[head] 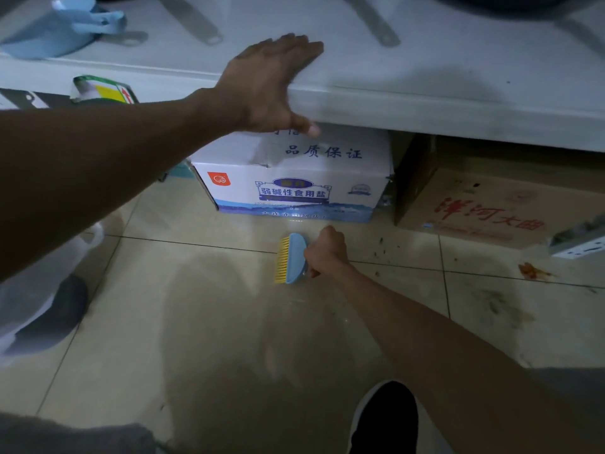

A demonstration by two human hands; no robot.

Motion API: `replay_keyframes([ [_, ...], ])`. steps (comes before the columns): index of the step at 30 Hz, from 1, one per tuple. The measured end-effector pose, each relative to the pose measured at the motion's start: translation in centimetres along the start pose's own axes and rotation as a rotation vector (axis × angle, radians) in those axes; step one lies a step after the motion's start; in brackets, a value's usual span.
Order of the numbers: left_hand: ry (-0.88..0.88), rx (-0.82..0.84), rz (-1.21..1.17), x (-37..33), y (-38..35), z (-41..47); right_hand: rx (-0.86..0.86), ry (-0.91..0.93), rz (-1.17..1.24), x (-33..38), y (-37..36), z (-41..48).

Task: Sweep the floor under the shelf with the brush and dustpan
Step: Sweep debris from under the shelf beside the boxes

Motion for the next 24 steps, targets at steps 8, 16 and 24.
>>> replay_keyframes([
  [8,-0.183,-0.02,-0.003,-7.0,-0.2,2.7,-0.057,-0.047,0.018,-2.4,3.2,0.5],
  [16,-0.293,-0.006,-0.016,-13.6,-0.6,6.2,-0.09,-0.085,0.038,-4.8,6.0,1.1],
  [24,-0.288,0.123,-0.04,-14.9,-1.4,7.8,-0.093,-0.137,0.1,-7.5,7.3,0.7],
])
Point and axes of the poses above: each hand's wrist, its own z-axis towards the middle knuckle, its own y-axis out of the back of the hand, x = y × z, the point moved 5 cm from there along z, towards the middle knuckle, and after that the axes turned 3 degrees about y, right-handed, at the moved point
